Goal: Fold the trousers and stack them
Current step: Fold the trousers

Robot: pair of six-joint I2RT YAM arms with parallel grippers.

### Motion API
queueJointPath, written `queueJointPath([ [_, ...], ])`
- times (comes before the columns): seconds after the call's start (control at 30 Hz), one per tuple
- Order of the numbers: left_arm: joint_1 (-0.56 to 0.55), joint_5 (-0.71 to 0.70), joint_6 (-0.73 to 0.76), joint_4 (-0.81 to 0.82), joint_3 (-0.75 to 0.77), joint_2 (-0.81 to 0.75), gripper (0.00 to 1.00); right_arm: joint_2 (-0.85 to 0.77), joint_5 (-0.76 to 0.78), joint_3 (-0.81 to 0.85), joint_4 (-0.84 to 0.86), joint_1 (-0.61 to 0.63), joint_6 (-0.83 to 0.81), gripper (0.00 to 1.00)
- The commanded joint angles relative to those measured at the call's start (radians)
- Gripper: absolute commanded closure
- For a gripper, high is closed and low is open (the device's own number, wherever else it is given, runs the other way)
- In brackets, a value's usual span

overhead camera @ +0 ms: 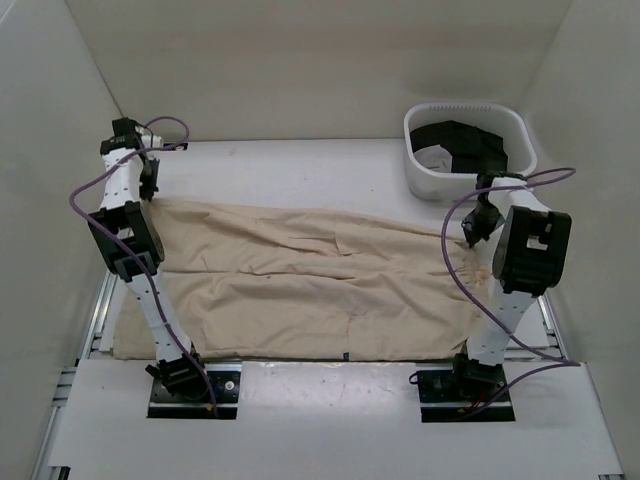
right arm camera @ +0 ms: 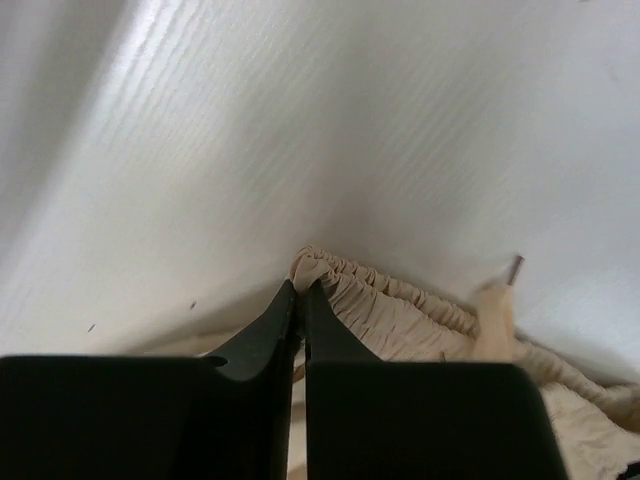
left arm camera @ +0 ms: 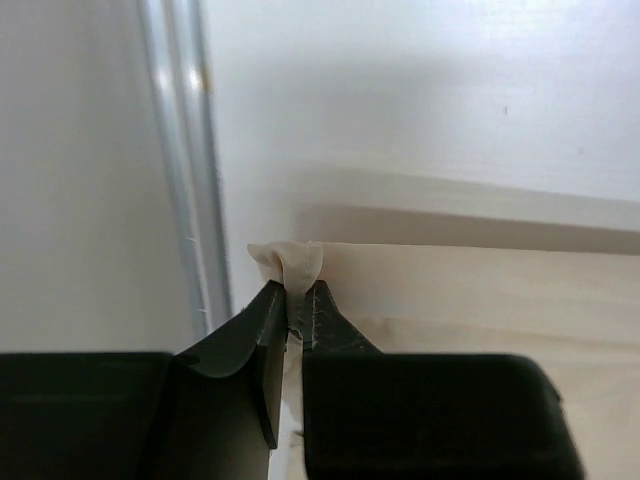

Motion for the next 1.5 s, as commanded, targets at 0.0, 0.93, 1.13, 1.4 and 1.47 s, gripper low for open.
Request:
queueJointPath([
  [0.0,0.004,-0.045,0.019,0.010,0.121,-0.140,0.86,-0.171,0.052,0.039,-0.029,-0.012,0.013,1.00],
  [0.93,0.395,0.035,0.368,0.048,-0.585,-0.832,0.86,-0.881,-0.092,-0.379,-0.166,-0.188,0.003,1.00],
  [1.13,0.407,-0.006,0.568,0.141,-0.923,-1.018,0.86,-0.989,-0.084,-0.490,-0.235,-0.222,-0.008,1.00],
  [1.4,0.531,-0.017,0.637,0.177,-1.117,-1.142,0.86,-1.144,0.023,-0.641,-0.325,-0.222,0.035,1.00],
  [1.47,0.588,-0.017,0.668,0.177,-1.108,-1.142,0.86,-1.156,0.034,-0.641,-0.335,-0.222,0.044,1.00],
])
